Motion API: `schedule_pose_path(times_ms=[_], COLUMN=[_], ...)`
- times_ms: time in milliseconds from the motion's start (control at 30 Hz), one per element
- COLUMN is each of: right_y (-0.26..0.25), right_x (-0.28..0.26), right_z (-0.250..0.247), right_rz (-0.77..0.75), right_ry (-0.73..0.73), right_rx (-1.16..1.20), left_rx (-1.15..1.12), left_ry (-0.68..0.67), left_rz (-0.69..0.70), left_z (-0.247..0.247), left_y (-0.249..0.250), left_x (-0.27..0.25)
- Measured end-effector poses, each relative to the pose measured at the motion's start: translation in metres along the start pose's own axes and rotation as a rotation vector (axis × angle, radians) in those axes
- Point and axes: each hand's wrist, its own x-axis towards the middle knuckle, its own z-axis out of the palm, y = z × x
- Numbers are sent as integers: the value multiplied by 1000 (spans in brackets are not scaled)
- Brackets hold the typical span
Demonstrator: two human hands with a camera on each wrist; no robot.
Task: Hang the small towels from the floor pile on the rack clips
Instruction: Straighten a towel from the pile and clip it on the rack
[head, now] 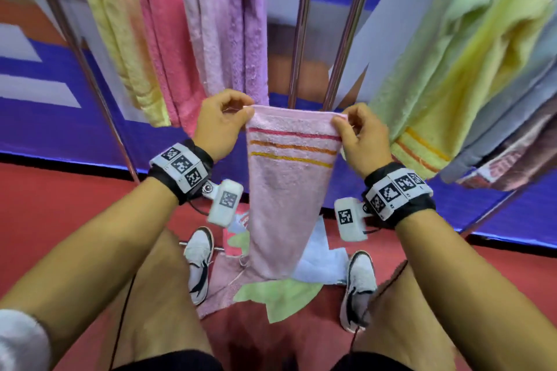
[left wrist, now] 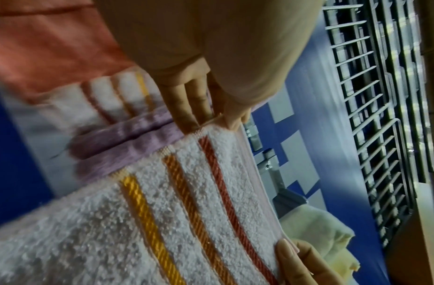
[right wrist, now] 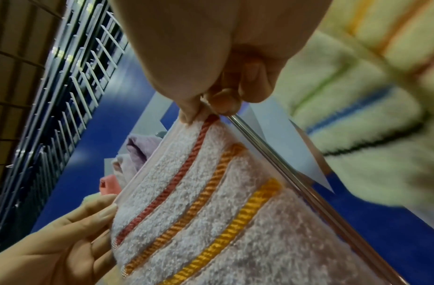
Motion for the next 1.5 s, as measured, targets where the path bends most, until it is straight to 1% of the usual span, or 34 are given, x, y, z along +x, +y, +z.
schedule_pose_path(times_ms=[133,300,400,500,567,633,733,833,1000,1133,1267,1333,1433,1500], right_y=[-43,-100,-127,-147,-154,-153,-141,-134,-147,-157,-162,-165,-175,-179], right_x=[44,97,127,149,160,165,165,163,171,171,165,159,149,146], right_z=[-32,-71,-89,-100,-103,-102,-96,-93,-93,-92,-88,-85,-82,-79], right_rz=[-65,-161,-212,-279,-295,-263,-167,-131,-52,32,66,67,62,16], right_ry=[20,49,100,162,168,140,47,-44,-162,-175,-114,-121,-224,-307], right_rx=[-53,-98,-148,-165,-181,-221,-286,-290,-310,-273,-205,-155,-76,-86], left_rx=[58,42,25,7,5,38,93,129,149,190,93,32,-33,-67], left_ry=[-12,-46,-30,-2,11,10,-42,-69,-38,-52,-70,-97,-137,-170], left_rz=[115,217,284,328,329,291,207,172,89,70,29,13,-8,-6], left_z=[-10,-25,-33,-39,-38,-34,-26,-19,-11,-6,-2,2,9,14], left_y=[64,135,172,194,198,194,178,171,182,190,195,199,204,206], left_x=[37,79,99,116,125,130,132,134,138,134,128,124,115,109])
